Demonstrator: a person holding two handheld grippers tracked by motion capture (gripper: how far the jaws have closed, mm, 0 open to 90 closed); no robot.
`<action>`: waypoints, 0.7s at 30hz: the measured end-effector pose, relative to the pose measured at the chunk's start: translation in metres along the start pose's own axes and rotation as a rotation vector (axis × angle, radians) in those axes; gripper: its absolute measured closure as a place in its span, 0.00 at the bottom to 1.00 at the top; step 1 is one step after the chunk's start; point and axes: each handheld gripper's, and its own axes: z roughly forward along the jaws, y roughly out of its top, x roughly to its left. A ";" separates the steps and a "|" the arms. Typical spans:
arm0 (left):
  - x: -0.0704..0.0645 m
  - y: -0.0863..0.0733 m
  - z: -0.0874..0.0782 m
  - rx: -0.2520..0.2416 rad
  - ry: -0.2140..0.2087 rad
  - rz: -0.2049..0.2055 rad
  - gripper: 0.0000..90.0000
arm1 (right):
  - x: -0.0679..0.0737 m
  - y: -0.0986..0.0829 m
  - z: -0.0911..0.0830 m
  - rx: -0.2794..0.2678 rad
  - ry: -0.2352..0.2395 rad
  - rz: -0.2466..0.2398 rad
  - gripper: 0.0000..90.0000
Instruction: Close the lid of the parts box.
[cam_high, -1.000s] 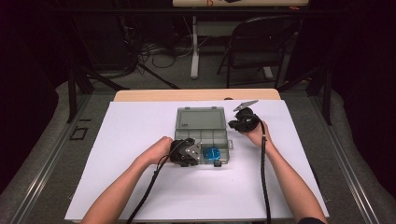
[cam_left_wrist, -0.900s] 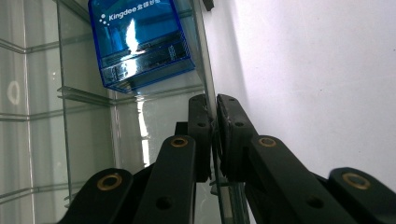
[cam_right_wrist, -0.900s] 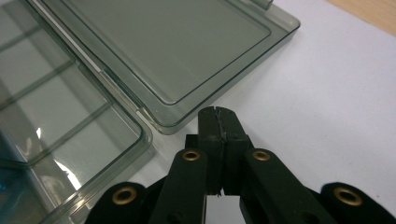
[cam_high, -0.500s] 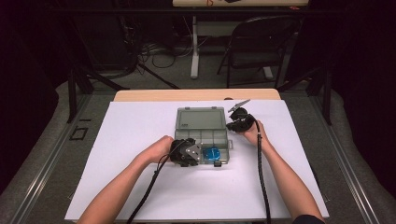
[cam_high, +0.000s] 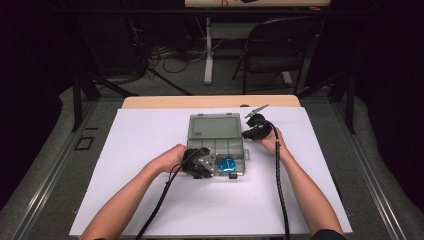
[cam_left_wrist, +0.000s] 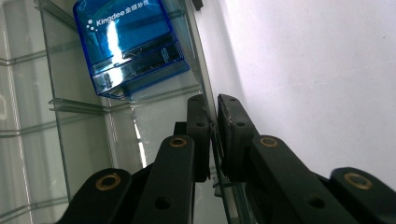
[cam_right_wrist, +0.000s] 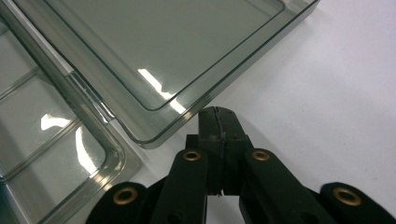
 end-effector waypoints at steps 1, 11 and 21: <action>0.001 0.000 0.000 0.000 -0.004 0.002 0.93 | 0.000 0.000 0.000 0.008 0.001 0.002 1.00; 0.002 -0.002 0.002 -0.015 -0.018 0.000 0.93 | -0.003 0.004 0.004 -0.001 0.007 0.011 1.00; 0.004 0.000 0.004 0.001 -0.034 0.006 0.93 | -0.005 0.008 0.006 -0.010 0.011 0.018 1.00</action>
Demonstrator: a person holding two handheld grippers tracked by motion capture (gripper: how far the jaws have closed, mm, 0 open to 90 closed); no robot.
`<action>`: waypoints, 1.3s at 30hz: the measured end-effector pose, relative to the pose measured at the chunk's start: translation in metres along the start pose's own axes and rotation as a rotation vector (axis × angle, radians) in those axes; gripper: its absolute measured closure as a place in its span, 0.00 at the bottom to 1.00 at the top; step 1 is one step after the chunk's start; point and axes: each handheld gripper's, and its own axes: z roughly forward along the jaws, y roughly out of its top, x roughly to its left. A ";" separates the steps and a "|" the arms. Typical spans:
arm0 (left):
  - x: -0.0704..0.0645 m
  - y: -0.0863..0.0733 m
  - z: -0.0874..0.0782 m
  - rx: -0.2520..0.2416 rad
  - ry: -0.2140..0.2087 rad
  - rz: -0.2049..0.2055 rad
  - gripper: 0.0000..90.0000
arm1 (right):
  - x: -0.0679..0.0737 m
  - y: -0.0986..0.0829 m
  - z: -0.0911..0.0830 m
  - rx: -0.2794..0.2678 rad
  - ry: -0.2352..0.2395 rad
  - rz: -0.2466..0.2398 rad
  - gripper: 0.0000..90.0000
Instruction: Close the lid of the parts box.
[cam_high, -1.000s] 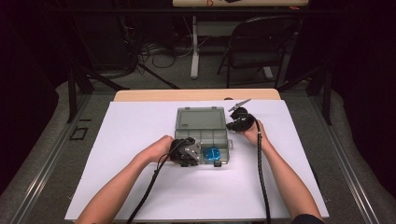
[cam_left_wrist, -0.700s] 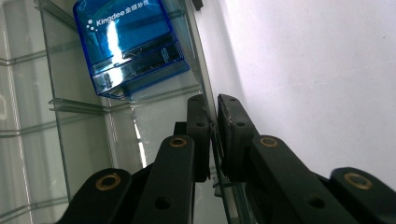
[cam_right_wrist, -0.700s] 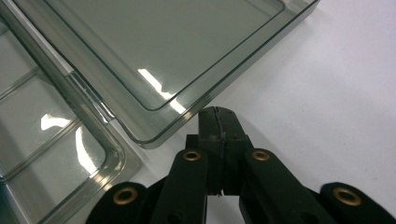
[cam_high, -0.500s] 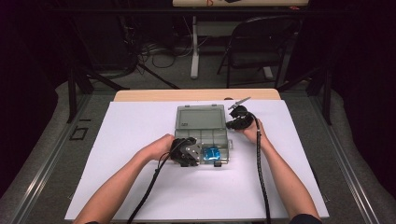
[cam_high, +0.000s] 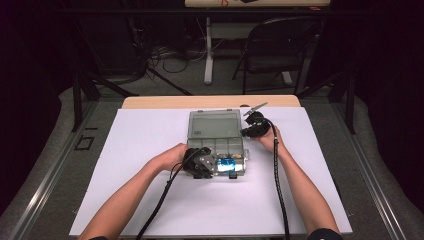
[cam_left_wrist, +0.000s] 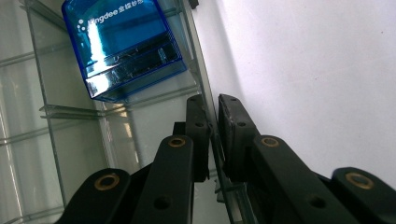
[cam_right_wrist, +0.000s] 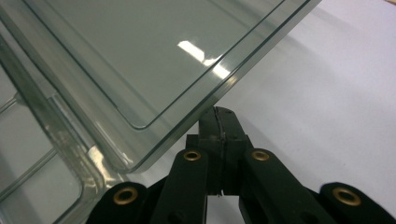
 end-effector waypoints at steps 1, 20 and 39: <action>0.000 0.000 0.000 0.000 -0.001 0.000 0.93 | 0.000 0.001 0.001 0.000 -0.001 -0.003 1.00; 0.001 0.001 0.003 0.012 -0.004 0.023 0.92 | -0.002 0.008 0.001 -0.056 -0.022 0.007 1.00; 0.001 0.002 0.003 0.020 -0.009 0.029 0.92 | -0.001 0.011 -0.010 -0.157 -0.023 -0.033 1.00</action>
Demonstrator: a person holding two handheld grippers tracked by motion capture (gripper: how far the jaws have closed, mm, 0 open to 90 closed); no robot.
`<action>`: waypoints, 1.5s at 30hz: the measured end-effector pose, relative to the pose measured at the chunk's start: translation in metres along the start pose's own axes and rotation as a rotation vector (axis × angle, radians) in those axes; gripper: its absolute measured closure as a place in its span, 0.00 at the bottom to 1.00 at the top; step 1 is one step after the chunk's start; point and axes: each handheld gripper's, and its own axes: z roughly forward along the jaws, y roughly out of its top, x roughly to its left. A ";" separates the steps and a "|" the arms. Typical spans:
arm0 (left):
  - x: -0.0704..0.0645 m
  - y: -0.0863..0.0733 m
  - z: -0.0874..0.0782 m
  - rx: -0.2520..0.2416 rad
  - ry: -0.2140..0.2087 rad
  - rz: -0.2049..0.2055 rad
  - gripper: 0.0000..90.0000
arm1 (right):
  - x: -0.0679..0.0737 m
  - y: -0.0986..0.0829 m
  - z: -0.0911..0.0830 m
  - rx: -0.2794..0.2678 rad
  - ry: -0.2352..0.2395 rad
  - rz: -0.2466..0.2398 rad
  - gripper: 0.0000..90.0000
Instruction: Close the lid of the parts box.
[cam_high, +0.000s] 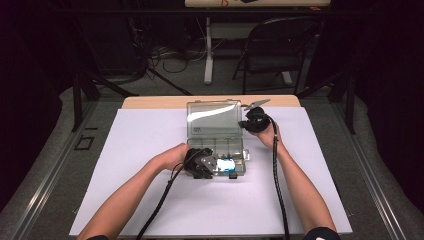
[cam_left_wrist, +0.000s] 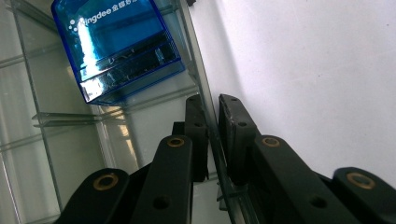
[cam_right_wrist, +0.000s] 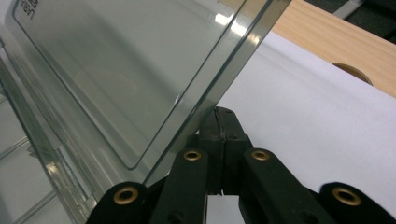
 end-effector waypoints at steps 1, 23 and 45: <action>0.000 0.000 0.000 0.000 -0.001 0.000 0.92 | 0.000 0.000 -0.001 0.003 -0.001 -0.005 1.00; 0.001 0.001 -0.001 0.022 0.003 0.019 0.91 | 0.003 -0.003 -0.010 -0.065 0.019 -0.047 1.00; -0.003 0.001 -0.001 0.020 0.040 -0.028 0.84 | 0.007 -0.011 -0.019 -0.096 0.060 -0.055 1.00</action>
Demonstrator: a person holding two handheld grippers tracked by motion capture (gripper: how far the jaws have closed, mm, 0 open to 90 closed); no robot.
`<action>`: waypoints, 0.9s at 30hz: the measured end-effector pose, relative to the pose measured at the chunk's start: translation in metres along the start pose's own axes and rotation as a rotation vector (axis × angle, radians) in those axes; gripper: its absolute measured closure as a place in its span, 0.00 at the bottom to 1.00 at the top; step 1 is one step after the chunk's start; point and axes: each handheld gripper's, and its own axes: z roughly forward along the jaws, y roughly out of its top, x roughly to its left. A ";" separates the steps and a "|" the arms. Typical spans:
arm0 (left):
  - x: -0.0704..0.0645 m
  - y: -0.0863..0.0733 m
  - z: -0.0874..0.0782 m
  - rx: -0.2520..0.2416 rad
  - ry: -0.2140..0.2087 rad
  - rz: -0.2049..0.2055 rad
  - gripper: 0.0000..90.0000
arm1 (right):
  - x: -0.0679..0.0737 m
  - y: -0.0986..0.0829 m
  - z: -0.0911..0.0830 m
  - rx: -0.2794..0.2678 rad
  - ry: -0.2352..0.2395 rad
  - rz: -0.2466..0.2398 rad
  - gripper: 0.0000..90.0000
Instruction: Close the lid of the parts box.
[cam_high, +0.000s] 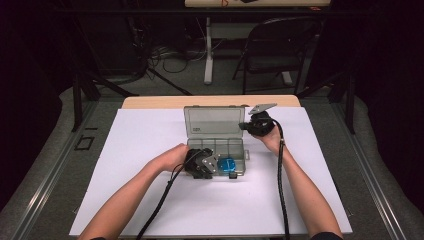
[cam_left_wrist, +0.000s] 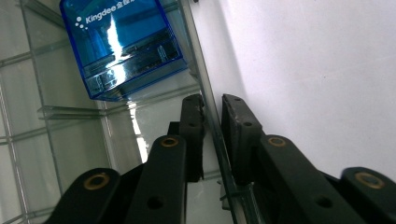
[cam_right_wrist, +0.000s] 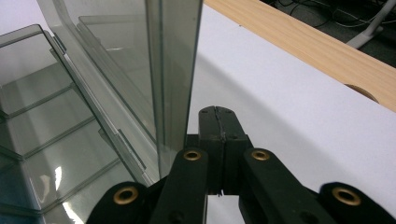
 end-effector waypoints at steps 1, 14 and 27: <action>0.000 0.000 0.000 -0.005 0.003 -0.004 0.83 | 0.000 0.000 0.000 0.000 0.000 -0.001 1.00; 0.000 -0.008 -0.008 -0.025 0.073 -0.135 0.31 | 0.000 -0.003 -0.001 -0.010 0.009 -0.008 1.00; -0.003 -0.028 -0.042 -0.155 0.209 -0.266 0.11 | 0.002 -0.002 -0.004 -0.027 0.023 -0.037 1.00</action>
